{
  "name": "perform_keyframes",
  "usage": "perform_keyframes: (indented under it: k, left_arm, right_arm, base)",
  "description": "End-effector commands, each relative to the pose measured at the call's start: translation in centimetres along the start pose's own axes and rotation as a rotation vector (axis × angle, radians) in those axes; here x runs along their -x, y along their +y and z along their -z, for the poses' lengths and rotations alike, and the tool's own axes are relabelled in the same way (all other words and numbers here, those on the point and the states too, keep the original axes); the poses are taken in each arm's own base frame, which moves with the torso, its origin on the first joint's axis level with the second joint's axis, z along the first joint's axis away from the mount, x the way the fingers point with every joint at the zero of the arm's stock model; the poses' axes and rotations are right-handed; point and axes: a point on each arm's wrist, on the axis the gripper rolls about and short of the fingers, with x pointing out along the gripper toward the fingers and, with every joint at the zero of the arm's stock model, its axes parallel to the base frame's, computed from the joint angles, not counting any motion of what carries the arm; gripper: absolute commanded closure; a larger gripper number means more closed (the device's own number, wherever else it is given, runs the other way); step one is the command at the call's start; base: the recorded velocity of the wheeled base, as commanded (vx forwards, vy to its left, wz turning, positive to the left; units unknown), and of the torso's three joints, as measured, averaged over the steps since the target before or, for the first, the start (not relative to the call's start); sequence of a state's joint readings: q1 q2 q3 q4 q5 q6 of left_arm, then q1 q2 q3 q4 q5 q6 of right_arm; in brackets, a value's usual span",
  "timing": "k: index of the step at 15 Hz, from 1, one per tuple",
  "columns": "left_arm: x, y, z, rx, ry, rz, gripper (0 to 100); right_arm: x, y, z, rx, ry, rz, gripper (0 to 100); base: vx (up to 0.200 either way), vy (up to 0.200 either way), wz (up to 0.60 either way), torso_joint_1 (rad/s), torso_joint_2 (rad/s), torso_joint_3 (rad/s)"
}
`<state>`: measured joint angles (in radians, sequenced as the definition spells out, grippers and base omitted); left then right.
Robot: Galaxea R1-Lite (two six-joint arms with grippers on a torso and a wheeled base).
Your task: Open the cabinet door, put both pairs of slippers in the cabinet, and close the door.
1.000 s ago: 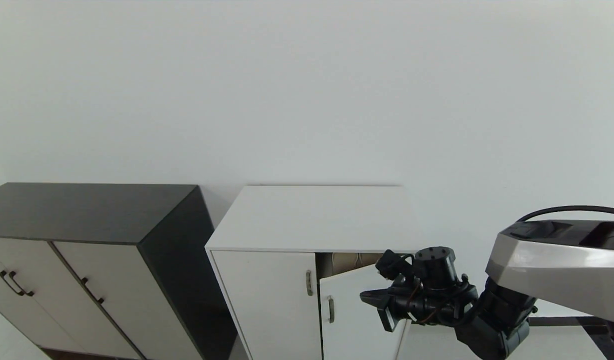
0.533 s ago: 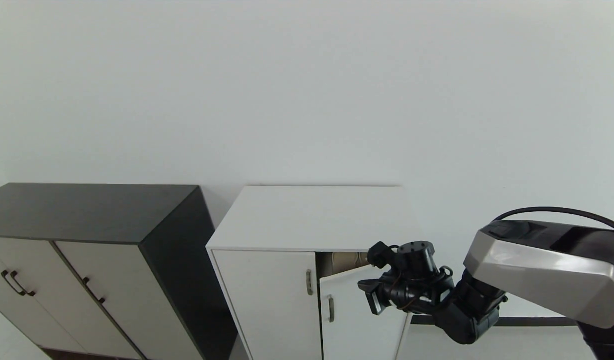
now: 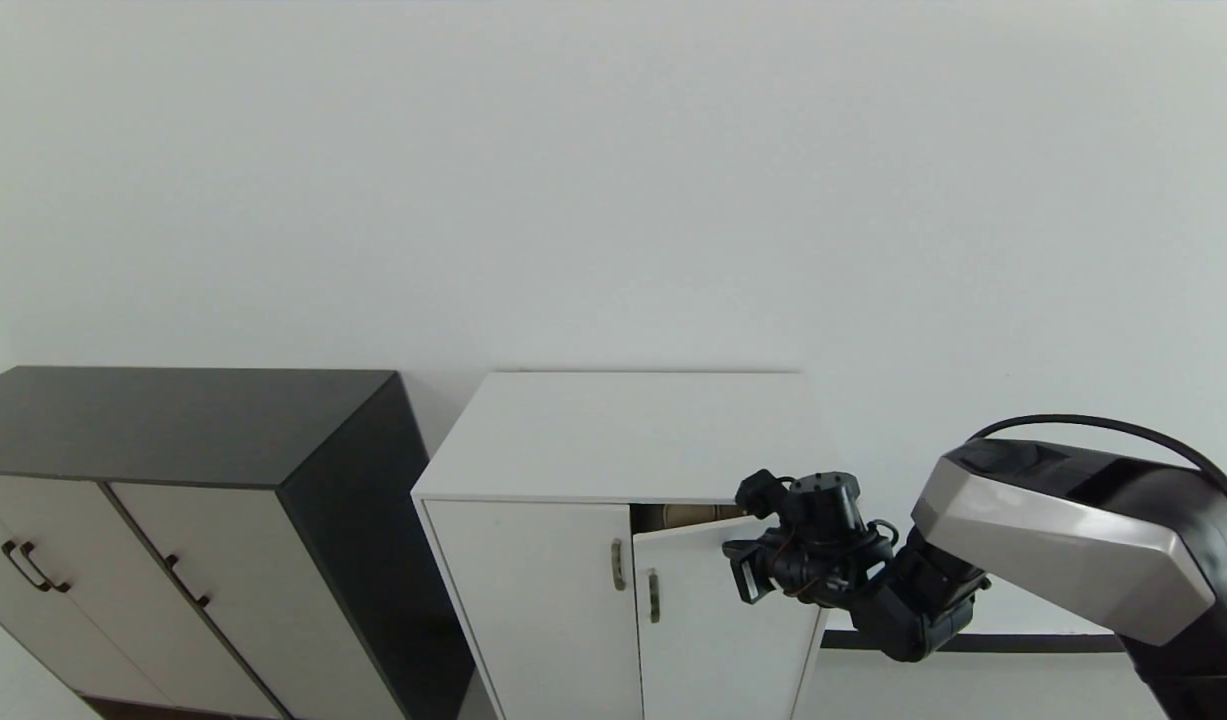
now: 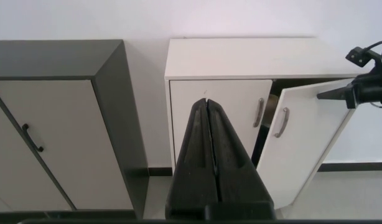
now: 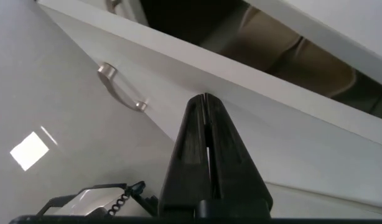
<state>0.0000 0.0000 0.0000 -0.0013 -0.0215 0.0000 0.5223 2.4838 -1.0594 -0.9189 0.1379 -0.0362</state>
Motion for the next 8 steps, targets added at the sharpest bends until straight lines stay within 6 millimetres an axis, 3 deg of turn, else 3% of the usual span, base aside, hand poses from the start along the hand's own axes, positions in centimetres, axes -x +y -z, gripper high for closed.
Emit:
perform_keyframes:
  k: [1, 8]
  left_arm:
    - [0.0, 0.0, 0.0, 0.0, 0.001, 0.0, 100]
    - [0.0, 0.0, 0.0, 0.0, 0.001, 0.0, 100]
  right_arm:
    - [-0.5, -0.7, 0.5, -0.007, 0.006, 0.014, 100]
    - [-1.3, -1.9, 0.5, -0.017, -0.011, 0.078, 100]
  base:
    - [0.0, 0.0, 0.0, 0.0, 0.0, 0.0]
    - [0.0, 0.0, 0.0, 0.0, 0.0, 0.0]
